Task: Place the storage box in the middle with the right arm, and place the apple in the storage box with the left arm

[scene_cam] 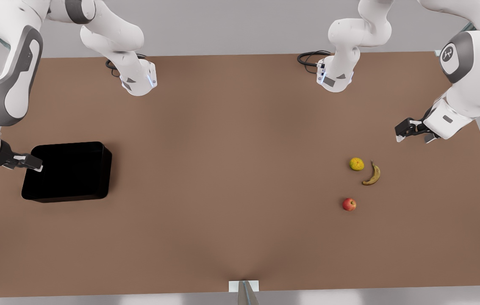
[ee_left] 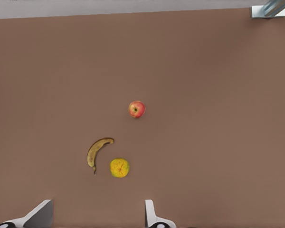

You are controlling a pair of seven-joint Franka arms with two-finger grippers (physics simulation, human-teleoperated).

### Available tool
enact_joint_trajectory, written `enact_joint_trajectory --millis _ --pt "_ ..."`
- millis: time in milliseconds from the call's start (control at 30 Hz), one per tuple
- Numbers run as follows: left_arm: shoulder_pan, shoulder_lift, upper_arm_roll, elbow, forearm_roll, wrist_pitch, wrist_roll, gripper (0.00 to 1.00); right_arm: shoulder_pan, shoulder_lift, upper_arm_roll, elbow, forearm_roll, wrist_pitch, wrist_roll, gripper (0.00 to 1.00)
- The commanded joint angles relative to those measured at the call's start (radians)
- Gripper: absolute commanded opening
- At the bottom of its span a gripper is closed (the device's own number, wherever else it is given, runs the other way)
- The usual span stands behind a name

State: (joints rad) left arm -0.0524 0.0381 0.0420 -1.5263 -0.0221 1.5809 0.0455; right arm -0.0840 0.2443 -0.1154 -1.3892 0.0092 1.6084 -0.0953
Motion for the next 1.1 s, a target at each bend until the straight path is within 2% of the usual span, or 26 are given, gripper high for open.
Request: enact_joint_trajectory --millis 0,67,100,133,200,233,300,367,400,467,500,533,633,733,833,967,1067 --pt "0.000 0.002 -0.001 0.002 -0.001 0.001 -0.002 1.00 -0.013 0.001 0.007 -0.001 0.000 -0.001 0.002 1.00" --pt "0.000 0.012 -0.001 0.006 -0.007 -0.012 -0.010 1.00 -0.013 0.001 0.007 -0.002 -0.002 -0.002 0.002 1.00" --pt "0.000 0.091 0.009 0.089 -0.048 -0.045 -0.151 1.00 -0.013 0.003 0.007 -0.004 -0.002 -0.007 0.000 1.00" --pt "0.000 0.215 0.013 0.204 -0.120 -0.076 -0.476 1.00 -0.020 0.012 0.005 -0.004 -0.003 -0.007 -0.009 1.00" --pt "0.000 0.370 0.113 0.255 -0.487 -0.075 -0.999 1.00 -0.140 0.030 0.005 -0.017 -0.003 -0.007 -0.221 1.00" --pt "0.008 0.517 0.131 0.359 -0.639 -0.059 -1.206 1.00 -0.195 0.032 -0.003 -0.033 -0.005 -0.004 -0.313 1.00" --pt "0.046 0.661 0.133 0.324 -1.021 0.114 -1.331 1.00 -0.237 0.041 -0.024 -0.085 -0.034 0.011 -0.339 1.00" --pt "0.048 0.714 0.134 0.261 -1.237 0.206 -1.311 1.00 -0.258 0.044 -0.036 -0.313 -0.049 0.304 -0.333 1.00" --pt "0.046 0.712 0.131 0.259 -1.270 0.277 -1.323 1.00 -0.260 0.049 -0.036 -0.375 -0.049 0.402 -0.333 1.00" --pt "0.043 0.741 0.130 0.321 -1.254 0.280 -1.299 1.00 -0.281 0.098 -0.036 -0.386 -0.048 0.438 -0.340 1.00" --pt "0.043 0.714 0.134 0.313 -1.239 0.255 -1.299 1.00 -0.290 0.127 -0.036 -0.384 -0.048 0.458 -0.342 1.00" --pt "0.043 0.691 0.130 0.269 -1.168 0.182 -1.241 1.00 -0.307 0.147 -0.038 -0.376 -0.048 0.464 -0.342 1.00" --pt "0.026 0.658 0.125 0.137 -1.147 0.071 -0.981 1.00 -0.306 0.190 -0.070 -0.369 -0.041 0.499 -0.343 1.00" --pt "0.011 0.743 0.119 0.147 -1.070 0.128 -0.888 1.00 -0.304 0.283 -0.104 -0.355 -0.023 0.587 -0.377 1.00" --pt "0.016 0.750 0.144 0.127 -1.023 0.131 -0.900 1.00 -0.304 0.331 -0.115 -0.361 -0.015 0.656 -0.382 1.00" --pt "0.020 0.750 0.164 0.080 -0.992 0.142 -0.888 1.00 -0.304 0.368 -0.115 -0.370 -0.015 0.651 -0.382 1.00" --pt "0.020 0.775 0.157 0.074 -1.047 0.269 -0.903 1.00 -0.304 0.369 -0.116 -0.372 -0.017 0.613 -0.392 1.00"
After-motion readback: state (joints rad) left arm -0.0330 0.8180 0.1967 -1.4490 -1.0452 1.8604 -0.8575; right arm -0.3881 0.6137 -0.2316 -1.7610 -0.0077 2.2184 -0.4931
